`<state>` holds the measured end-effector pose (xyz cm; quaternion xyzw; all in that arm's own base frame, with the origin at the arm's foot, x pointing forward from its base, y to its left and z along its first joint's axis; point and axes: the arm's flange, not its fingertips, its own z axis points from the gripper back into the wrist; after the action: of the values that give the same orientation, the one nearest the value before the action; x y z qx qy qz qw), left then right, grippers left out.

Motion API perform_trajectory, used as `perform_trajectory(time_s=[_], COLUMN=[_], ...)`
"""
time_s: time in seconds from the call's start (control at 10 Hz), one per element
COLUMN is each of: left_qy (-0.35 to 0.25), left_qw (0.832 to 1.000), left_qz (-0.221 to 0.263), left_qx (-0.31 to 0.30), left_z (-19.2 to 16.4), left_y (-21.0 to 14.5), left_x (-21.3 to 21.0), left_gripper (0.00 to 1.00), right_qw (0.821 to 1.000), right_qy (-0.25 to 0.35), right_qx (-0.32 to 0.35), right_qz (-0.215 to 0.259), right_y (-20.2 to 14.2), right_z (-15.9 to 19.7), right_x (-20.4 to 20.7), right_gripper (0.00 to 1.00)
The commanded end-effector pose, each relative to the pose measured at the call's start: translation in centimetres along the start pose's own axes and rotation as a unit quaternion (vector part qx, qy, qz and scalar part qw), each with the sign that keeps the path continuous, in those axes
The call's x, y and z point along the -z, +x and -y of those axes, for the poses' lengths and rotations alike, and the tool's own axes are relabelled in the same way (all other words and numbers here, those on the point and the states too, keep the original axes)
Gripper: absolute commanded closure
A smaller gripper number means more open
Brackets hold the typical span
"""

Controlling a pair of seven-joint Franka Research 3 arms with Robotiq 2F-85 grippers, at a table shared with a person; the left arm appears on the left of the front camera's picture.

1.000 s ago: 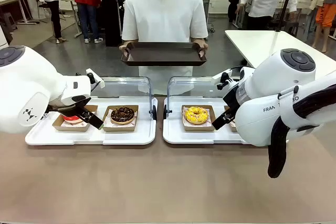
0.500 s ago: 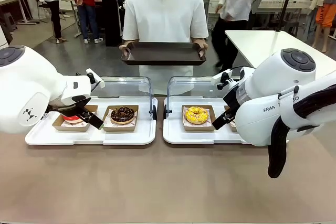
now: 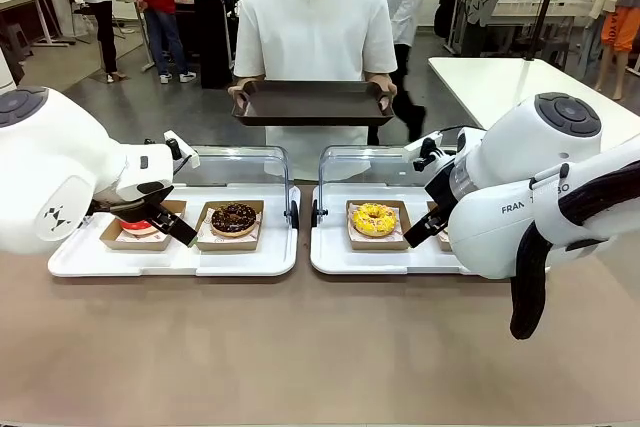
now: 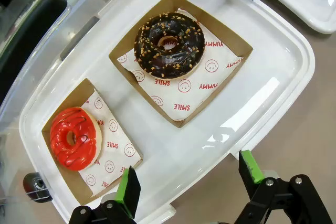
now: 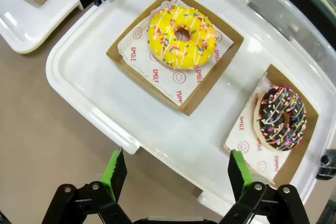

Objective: Provide the desired donut to the person.
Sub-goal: Pick up and lift the Paper togo box containing the Donut pointed at by the person.

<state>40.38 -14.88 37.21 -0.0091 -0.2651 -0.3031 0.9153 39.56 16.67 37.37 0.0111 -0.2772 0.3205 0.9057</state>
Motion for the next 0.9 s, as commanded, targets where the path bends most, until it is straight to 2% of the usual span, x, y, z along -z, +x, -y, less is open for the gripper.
perform_trajectory(time_s=[0.0,0.3,0.6,0.8], left_qy=[0.0,0.013,0.034,0.047], left_qw=[1.0,0.999,0.997,0.997], left_qz=[0.0,-0.026,-0.011,-0.006], left_qx=[0.0,0.036,0.065,0.053], left_z=[0.0,-0.8,-0.5,-1.1], left_y=[0.0,2.5,4.4,4.2], left_x=[0.0,-7.5,-14.8,-18.3], left_gripper=[0.0,0.0,0.0,0.0], right_qw=[1.0,0.999,0.998,0.997], right_qy=[-0.013,-0.026,-0.037,-0.044], right_qx=[-0.004,0.008,0.013,0.008], right_qz=[-0.005,-0.019,-0.053,-0.061], right_y=[-0.2,-0.3,-0.1,0.1], right_z=[0.3,0.1,0.0,-0.3], right_x=[-1.7,-9.8,-16.6,-20.7], right_gripper=[0.0,0.0,0.0,0.0])
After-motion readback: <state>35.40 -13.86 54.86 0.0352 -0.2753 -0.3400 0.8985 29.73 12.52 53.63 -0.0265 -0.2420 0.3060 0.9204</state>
